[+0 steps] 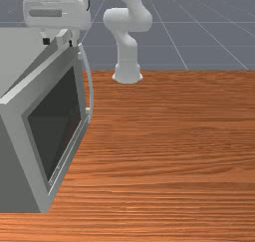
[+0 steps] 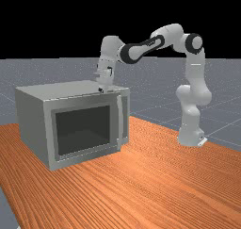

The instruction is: Open the microwave

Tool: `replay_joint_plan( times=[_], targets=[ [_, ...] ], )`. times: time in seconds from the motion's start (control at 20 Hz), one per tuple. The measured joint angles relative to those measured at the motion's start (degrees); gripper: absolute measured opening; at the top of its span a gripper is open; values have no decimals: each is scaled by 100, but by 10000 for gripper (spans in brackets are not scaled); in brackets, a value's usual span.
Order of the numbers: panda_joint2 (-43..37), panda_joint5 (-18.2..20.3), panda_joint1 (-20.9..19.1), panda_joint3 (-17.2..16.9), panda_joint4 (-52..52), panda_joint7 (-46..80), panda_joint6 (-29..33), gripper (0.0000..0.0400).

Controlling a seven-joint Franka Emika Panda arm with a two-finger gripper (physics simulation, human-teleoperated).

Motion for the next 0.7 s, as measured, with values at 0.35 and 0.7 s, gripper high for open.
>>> replay_joint_plan(
  times=[0.35, 0.7],
  targets=[
    [-31, -25, 8, 870, -567, 284, 6, 400],
    [106, -50, -249, 1834, -423, 644, 74, 400]
  ],
)
